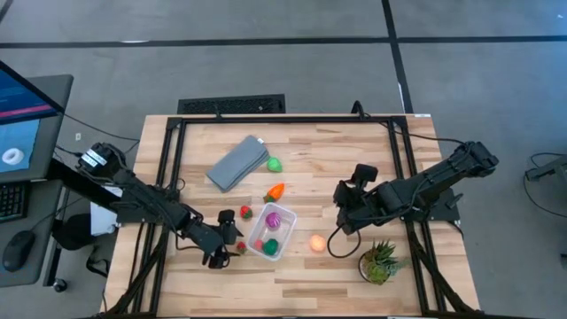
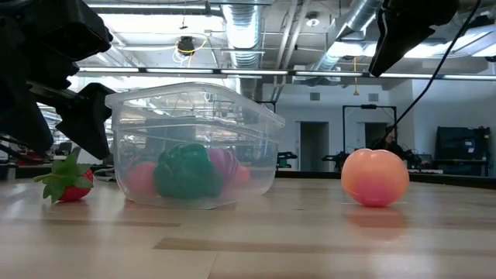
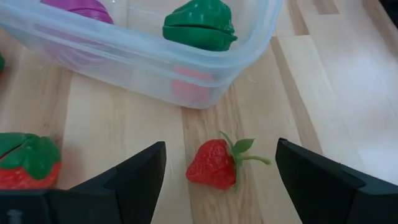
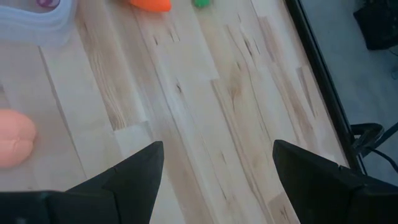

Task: Pick and placing Produce into tupperware
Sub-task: Put the bottom red strawberry into the transparent bin

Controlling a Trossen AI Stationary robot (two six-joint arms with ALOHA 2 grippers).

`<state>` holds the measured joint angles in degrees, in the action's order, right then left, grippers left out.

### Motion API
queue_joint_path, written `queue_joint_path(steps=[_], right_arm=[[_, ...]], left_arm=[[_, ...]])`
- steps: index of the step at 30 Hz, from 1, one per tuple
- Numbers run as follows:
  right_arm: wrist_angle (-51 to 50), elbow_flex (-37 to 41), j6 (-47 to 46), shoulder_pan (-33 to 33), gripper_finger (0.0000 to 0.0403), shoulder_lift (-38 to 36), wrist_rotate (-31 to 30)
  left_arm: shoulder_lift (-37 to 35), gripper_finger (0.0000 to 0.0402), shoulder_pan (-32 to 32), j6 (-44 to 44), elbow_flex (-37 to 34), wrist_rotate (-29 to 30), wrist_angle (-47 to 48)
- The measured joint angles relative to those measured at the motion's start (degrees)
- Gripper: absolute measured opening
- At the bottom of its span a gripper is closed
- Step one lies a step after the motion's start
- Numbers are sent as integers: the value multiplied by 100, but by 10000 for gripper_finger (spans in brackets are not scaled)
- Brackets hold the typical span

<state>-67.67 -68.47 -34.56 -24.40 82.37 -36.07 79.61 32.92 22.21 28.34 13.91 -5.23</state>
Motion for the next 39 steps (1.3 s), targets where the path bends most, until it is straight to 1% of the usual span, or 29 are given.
queue_joint_path(steps=[4,11,16,20,23,29,39], right_arm=[[42,0,10,0,324,0,2],[44,0,10,0,324,0,2],[49,0,10,0,324,0,2],[62,0,10,0,324,2,2],[64,0,12,0,324,1,2],[67,0,10,0,324,2,2],[69,0,51,-1,324,2,2]], left_arm=[[0,293,-59,-2,0,-110,-35],[42,293,-78,-5,0,-117,-41],[345,293,-78,5,0,-105,-52],[487,293,-78,-1,0,-66,-234],[487,293,-102,-40,0,-24,-221],[487,293,-241,-48,0,-220,-214],[487,293,-299,-48,0,-338,-188]])
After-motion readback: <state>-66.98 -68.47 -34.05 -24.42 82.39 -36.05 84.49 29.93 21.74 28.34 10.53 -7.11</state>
